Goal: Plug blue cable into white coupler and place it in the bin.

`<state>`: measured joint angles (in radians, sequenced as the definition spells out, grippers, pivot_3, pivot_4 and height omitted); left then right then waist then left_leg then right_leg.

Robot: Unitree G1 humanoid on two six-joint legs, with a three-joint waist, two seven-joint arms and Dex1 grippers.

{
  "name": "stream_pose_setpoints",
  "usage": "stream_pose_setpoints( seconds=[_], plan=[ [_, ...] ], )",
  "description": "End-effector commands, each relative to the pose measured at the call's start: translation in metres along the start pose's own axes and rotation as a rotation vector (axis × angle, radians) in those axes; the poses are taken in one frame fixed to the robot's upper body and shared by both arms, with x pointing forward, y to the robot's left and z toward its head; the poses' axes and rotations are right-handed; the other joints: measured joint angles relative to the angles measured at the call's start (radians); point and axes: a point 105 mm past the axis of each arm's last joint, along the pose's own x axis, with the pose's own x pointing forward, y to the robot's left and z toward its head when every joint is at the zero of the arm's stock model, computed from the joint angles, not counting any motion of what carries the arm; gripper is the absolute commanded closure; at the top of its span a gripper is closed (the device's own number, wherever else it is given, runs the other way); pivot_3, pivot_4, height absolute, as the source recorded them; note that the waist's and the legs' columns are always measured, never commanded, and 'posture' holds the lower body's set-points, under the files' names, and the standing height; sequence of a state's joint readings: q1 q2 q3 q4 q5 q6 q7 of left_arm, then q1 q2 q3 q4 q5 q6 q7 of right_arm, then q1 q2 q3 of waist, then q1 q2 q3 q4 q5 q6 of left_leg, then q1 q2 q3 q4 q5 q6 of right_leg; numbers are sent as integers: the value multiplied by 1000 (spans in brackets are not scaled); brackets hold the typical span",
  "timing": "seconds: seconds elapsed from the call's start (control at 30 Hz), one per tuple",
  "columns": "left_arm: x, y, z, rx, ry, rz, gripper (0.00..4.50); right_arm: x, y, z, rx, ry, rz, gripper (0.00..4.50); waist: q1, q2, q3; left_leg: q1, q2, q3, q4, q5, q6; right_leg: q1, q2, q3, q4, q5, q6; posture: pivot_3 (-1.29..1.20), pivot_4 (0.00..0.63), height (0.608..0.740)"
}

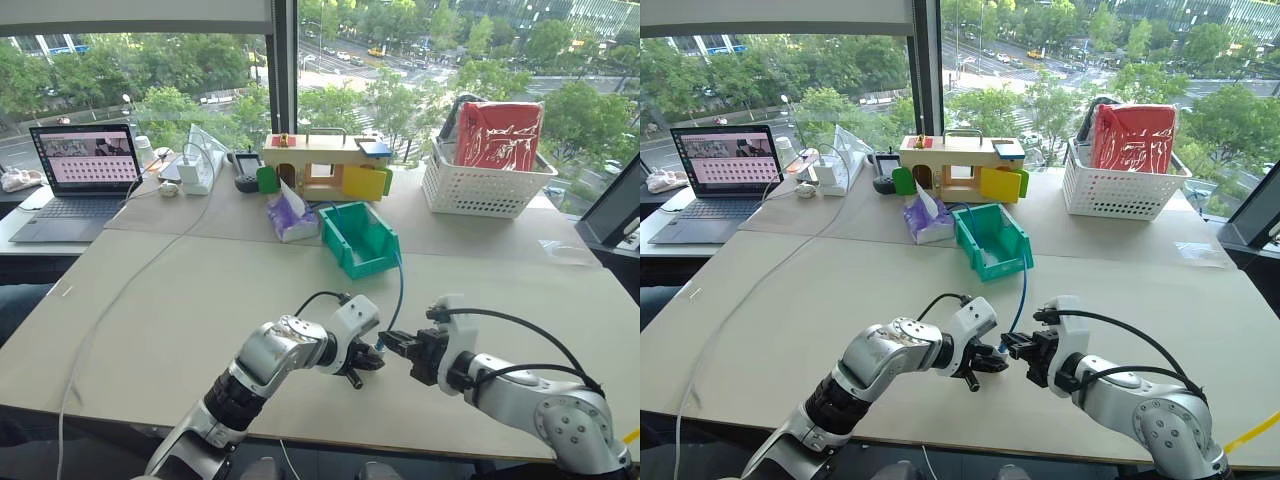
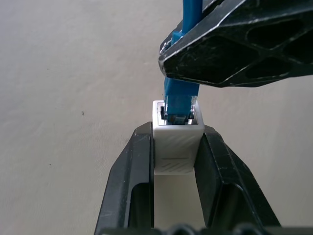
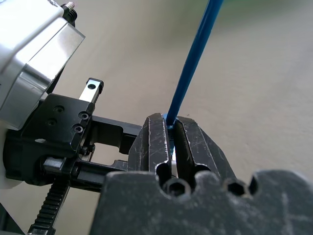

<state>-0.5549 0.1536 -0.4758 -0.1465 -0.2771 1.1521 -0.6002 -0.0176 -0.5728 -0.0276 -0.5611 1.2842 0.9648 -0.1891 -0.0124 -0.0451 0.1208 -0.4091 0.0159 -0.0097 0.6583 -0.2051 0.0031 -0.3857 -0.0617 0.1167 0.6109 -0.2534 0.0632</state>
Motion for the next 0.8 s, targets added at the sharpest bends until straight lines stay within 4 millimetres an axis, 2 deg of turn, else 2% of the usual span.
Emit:
stream_pose_setpoints(
  seconds=[0.03,0.13,0.2,0.27,0.3,0.33,0.37,0.47,0.57,0.63,0.8],
  plan=[
    [-1,-3,15,65,-66,10,3845,0,12,-38,94,139,64,4500,0,0,0,-1,0,-1,0,0,0,0,0,1,0,0,0,0,150,729],
    [-3,-3,13,65,-64,5,3845,-3,7,-23,121,59,40,4500,0,2,1,-6,0,-2,0,0,0,-2,0,1,1,2,1,0,150,729],
    [-5,-8,14,60,-75,-47,2832,-9,5,-5,104,-17,25,4500,0,3,3,-7,-1,-2,0,0,0,-2,0,1,1,1,1,0,150,729],
    [-7,-9,14,62,-78,-93,2286,-22,0,34,90,-187,2,4500,-2,5,7,-10,-1,-2,0,0,0,-5,0,1,1,2,1,0,150,729],
    [-7,-7,14,67,-76,-92,1795,-28,-2,47,91,-245,-6,4500,-3,8,10,-12,-1,-2,0,0,0,-7,1,1,1,2,2,0,150,729],
    [-8,-4,14,81,-71,-89,1533,-34,-4,58,96,-288,-13,4500,-4,11,13,-15,-1,-2,0,0,0,-10,1,1,1,3,2,0,150,729],
    [-9,-2,14,87,-71,-88,1065,-38,-6,65,100,-312,-19,4500,-4,14,16,-17,-2,0,0,0,0,-13,1,3,2,4,4,0,150,729],
    [-14,3,20,99,-115,-90,50,-52,-12,86,89,-375,-48,4500,-4,15,18,-22,-3,7,0,0,1,-18,2,3,2,10,11,0,150,729],
    [-28,-3,30,104,-204,-175,50,-61,-15,115,57,-448,-52,4500,-10,16,21,-22,-3,7,0,0,1,-19,4,3,3,12,5,0,150,729],
    [-38,-1,35,121,-259,-185,50,-60,-11,135,35,-488,-25,4500,-18,16,23,-23,-2,8,0,0,1,-20,5,3,3,12,5,0,150,729],
    [-67,19,51,138,-434,-105,50,-37,1,183,-60,-551,48,4500,-30,15,27,-22,-3,9,0,0,1,-20,5,4,3,13,5,0,150,729]
  ],
)
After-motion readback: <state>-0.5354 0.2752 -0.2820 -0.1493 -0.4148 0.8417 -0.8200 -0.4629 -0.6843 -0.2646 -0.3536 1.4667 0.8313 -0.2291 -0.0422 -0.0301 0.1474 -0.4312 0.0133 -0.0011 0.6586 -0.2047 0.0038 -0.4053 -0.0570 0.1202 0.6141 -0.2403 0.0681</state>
